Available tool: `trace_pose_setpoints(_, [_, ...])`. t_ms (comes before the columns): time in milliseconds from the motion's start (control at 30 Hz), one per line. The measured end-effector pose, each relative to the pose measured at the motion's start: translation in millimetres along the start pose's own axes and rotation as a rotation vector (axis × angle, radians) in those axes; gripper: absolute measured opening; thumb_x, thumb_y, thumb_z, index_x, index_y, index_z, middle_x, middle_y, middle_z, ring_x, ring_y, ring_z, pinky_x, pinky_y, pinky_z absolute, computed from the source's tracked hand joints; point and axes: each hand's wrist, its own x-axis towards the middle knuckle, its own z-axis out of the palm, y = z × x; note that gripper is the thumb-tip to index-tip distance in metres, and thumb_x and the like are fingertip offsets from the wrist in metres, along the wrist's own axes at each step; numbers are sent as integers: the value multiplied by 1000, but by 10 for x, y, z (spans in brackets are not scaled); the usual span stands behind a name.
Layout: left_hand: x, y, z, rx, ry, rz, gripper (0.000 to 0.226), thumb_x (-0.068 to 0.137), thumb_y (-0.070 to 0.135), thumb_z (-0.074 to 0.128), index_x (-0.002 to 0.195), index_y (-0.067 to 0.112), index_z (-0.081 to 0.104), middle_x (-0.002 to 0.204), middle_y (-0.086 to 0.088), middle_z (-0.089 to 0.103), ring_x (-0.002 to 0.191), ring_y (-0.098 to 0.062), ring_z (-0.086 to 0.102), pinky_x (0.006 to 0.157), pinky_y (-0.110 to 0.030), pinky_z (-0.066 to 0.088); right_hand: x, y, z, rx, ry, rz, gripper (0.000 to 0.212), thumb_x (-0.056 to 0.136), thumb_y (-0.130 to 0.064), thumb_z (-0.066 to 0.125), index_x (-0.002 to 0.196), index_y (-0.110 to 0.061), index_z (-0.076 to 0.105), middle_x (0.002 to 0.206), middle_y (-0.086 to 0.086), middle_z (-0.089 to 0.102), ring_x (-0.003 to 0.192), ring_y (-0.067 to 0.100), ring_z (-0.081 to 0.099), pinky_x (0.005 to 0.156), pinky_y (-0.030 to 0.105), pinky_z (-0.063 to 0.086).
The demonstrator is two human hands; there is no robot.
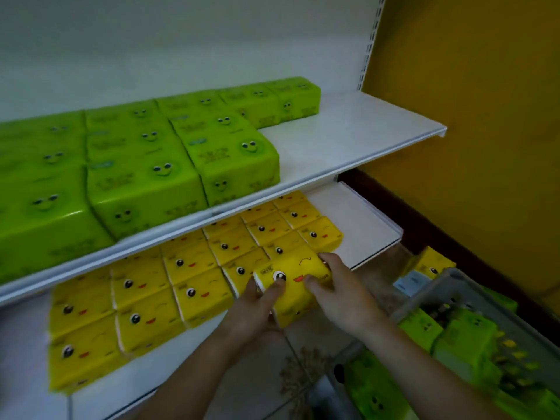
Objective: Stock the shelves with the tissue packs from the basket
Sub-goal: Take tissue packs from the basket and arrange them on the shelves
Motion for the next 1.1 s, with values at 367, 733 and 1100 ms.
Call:
trace_pose_setpoints(367, [-470, -401, -1547, 46, 645, 85, 44, 87, 44, 69, 115, 14, 52, 113, -6, 60, 92, -22, 67, 72, -45, 62, 28, -818, 1630, -231, -304, -436, 76, 91, -37, 61, 152, -34, 17, 154, 0, 30, 137, 21, 38, 107, 35, 39])
trace_pose_setpoints(733, [-369, -636, -3072, 226, 912, 61, 56, 70, 62, 67, 109, 23, 57, 100, 0, 71, 90, -23, 70, 84, -46, 57, 385, -1607, 3215, -258, -223, -677, 49, 95, -23, 56, 142, -23, 40, 140, 12, 43, 115, 37, 56, 89, 44, 50])
trace_pose_setpoints(1100, [180, -676, -3580, 368, 795, 132, 40, 98, 15, 49, 136, 22, 41, 128, -1, 62, 113, -26, 59, 85, -31, 43, 1068, -1674, 3874, -491, -285, -743, 65, 96, -19, 51, 154, -23, 20, 155, 13, 26, 135, 37, 36, 101, 43, 44])
